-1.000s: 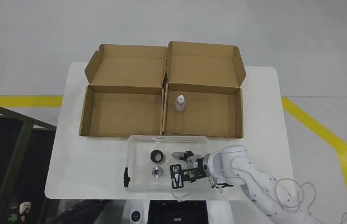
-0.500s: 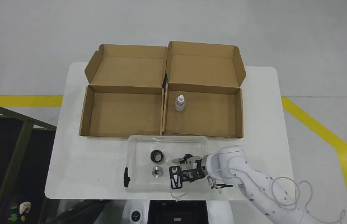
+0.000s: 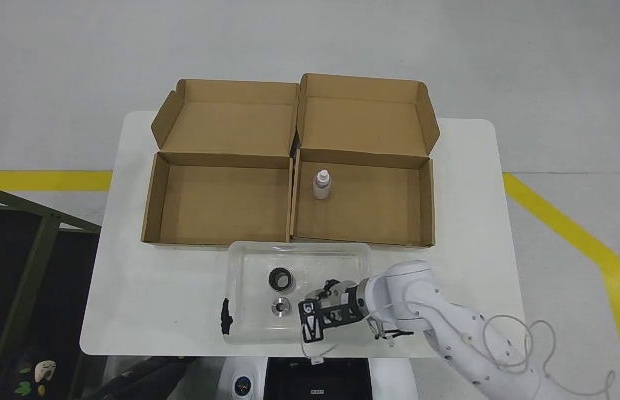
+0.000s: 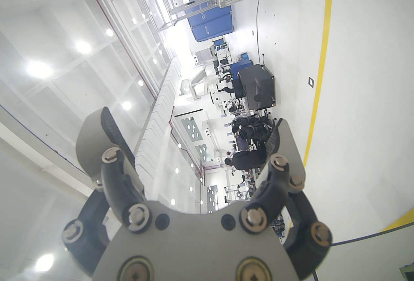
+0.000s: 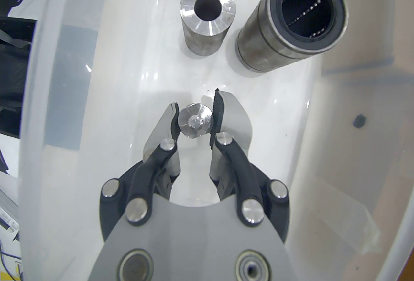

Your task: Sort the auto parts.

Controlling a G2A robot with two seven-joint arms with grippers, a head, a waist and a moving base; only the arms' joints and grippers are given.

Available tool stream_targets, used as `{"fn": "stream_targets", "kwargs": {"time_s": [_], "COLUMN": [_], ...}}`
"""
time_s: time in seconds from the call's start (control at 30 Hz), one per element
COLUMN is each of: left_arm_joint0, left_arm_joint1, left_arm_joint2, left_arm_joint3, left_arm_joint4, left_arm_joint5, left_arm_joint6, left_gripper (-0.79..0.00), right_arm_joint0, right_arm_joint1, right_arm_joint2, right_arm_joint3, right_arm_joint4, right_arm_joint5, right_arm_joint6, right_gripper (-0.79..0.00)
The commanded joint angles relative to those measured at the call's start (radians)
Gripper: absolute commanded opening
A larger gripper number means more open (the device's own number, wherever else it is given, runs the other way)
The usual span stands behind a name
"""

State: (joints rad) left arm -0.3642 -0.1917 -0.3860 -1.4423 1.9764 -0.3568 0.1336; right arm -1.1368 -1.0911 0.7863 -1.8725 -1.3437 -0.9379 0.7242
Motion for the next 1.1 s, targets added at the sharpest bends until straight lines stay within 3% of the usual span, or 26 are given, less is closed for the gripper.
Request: {"fn": "stream_targets", "kwargs": {"time_s": [0.0, 0.63, 1.07], "left_arm_joint0": [0.000, 0.000, 0.000], "left_arm_joint1": [0.000, 0.000, 0.000], "left_arm_joint2": [0.000, 0.000, 0.000], "left_arm_joint3": [0.000, 0.000, 0.000], "left_arm_joint4": [0.000, 0.000, 0.000], "left_arm_joint5": [0.000, 0.000, 0.000], "left_arm_joint6": [0.000, 0.000, 0.000], "left_gripper": [0.000, 0.000, 0.000], "right_arm_joint0": [0.004, 0.027, 0.045], "right_arm_joint1": [0.000, 0.025, 0.032], "right_arm_joint2": [-0.001, 0.132, 0.216], "right_arm_joint3": [-0.004, -0.209, -0.238], "right_arm_joint4": [0.003, 0.055, 0.031], "right_arm_joint5": [0.001, 0.009, 0.076], "right_arm_joint6": [-0.002, -0.091, -0.204], "right_gripper": [-0.785, -0.785, -0.785]}}
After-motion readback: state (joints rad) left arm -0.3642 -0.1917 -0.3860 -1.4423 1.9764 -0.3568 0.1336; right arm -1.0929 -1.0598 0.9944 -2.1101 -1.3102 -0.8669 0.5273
